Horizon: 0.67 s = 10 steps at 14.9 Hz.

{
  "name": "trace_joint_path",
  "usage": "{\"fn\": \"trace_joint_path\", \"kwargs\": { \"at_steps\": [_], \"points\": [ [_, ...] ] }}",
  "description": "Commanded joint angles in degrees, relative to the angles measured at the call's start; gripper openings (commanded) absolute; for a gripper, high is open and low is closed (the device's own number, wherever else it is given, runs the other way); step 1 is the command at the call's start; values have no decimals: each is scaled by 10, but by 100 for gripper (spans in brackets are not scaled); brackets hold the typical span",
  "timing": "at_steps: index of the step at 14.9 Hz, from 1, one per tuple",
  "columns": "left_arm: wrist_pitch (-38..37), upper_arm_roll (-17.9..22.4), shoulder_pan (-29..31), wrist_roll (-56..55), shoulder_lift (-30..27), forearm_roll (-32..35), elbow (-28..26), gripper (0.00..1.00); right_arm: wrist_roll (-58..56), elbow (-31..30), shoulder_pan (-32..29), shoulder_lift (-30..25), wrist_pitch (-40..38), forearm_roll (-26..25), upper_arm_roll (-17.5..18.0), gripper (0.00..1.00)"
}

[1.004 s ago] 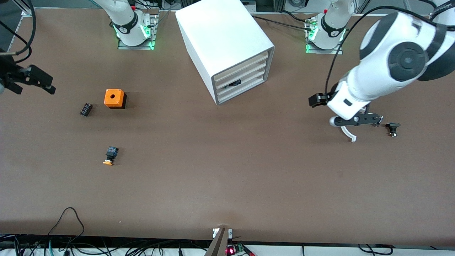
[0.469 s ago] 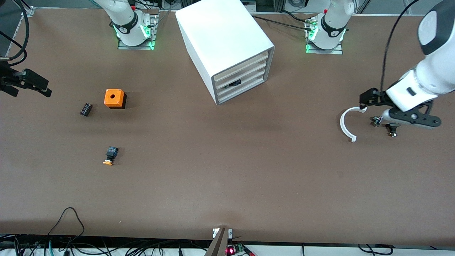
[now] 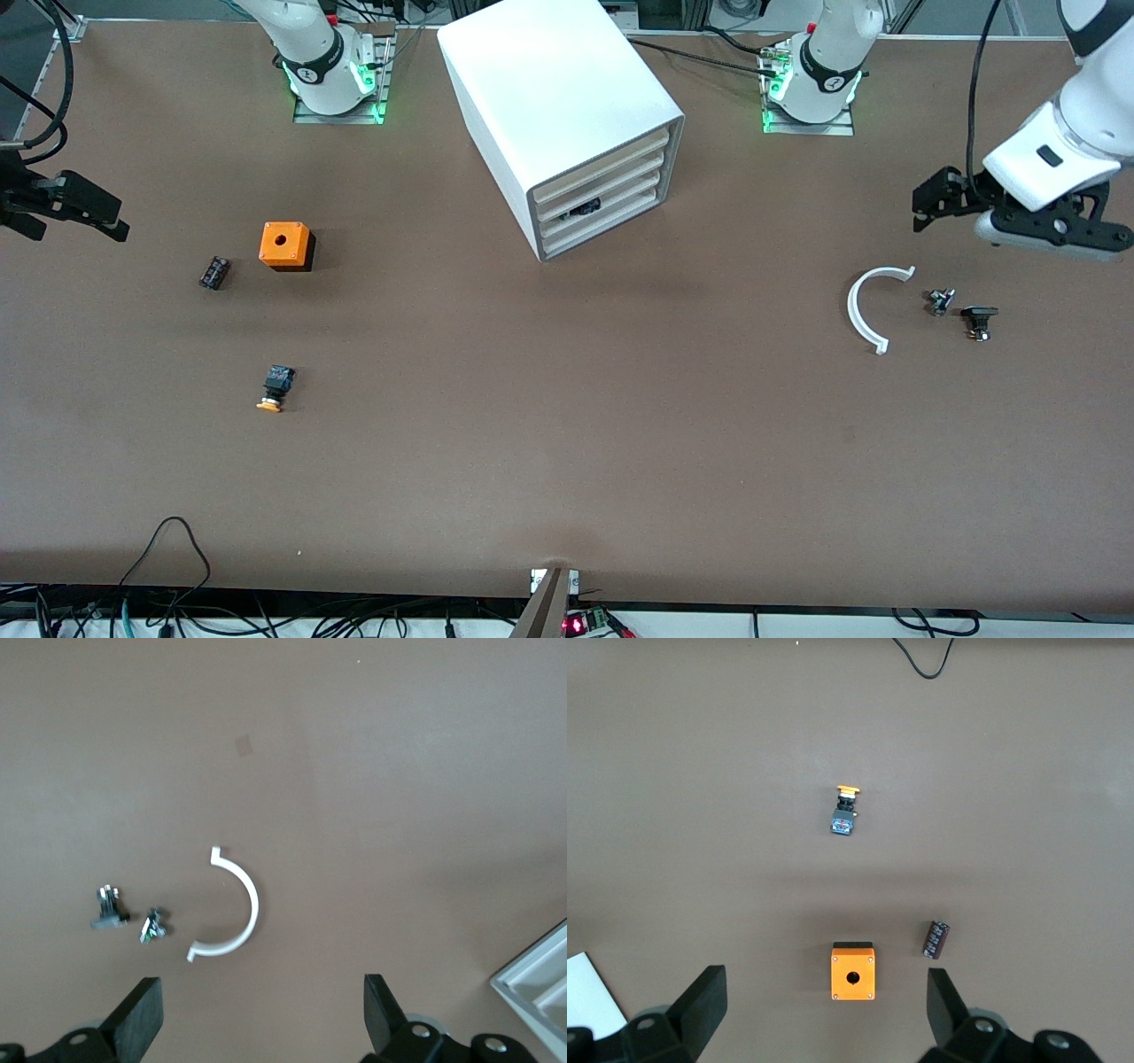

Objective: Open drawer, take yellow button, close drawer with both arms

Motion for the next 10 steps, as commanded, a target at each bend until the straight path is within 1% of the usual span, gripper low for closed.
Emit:
{"fn": "trace_joint_path", "kwargs": {
  "at_steps": [1,2,4,5,8,10],
  "points": [
    [0,20,-28,-23,-15,-5,-17,100,2,13,-7,-1,-6,-7,11,100],
    [0,28,-41,-25,-13,-6,-16,100,-2,13,-7,-1,-6,-6,10,100],
    [2,60,-62,-17,-7,-12,-14,100,4,13,-8,-2,-6,-6,9,100],
    [3,71,-64,-18,0,-14,-10,100,2,13,-9,-2,-6,-4,7,100],
    [4,72,-64,-22,12,-36,2,100,5,13,-9,-3,-8,-3,7,100],
    [3,72,-63,-25,15,-35,8,100,2,13,-9,-3,-6,-2,5,100]
  ]
}}
